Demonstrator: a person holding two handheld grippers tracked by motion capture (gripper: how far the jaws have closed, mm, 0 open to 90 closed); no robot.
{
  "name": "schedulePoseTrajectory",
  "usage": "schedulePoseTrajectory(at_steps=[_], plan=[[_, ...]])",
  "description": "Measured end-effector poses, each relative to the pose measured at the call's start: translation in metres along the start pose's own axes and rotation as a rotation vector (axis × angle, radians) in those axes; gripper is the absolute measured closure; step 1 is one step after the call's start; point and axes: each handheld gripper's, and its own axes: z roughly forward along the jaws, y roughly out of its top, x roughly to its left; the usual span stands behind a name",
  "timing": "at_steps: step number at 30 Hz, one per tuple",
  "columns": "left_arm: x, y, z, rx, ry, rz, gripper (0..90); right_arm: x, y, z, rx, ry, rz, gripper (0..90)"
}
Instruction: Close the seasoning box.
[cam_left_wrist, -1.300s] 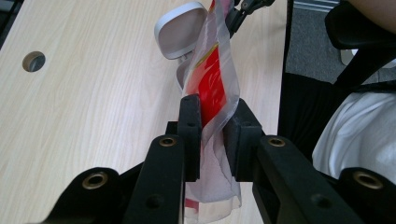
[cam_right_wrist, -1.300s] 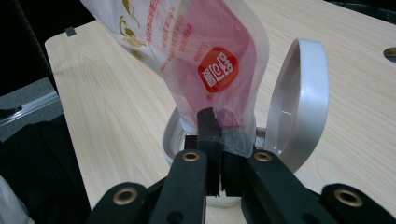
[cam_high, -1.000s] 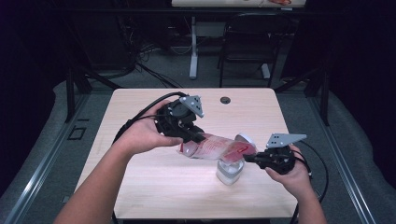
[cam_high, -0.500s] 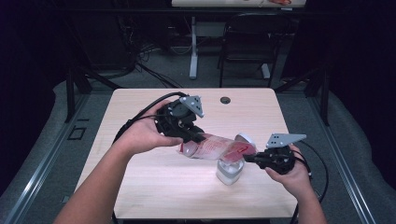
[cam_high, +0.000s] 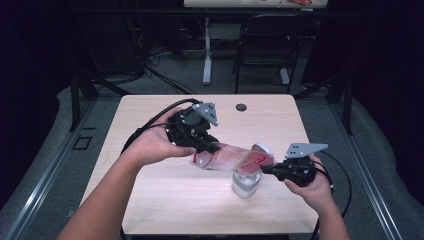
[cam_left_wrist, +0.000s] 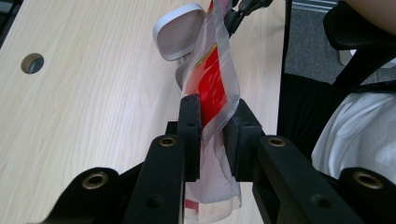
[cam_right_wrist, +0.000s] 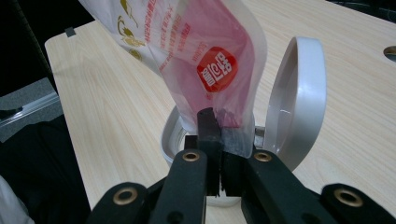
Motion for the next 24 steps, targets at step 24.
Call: schedulePoseTrajectory(at_steps=[24], plan=[[-0.0006, 0.0009, -0.0001, -0.005, 0.001, -0.001, 78.3, 0.0002, -0.0002, 0.0003, 0.006, 0.000, -0.001, 89.0]])
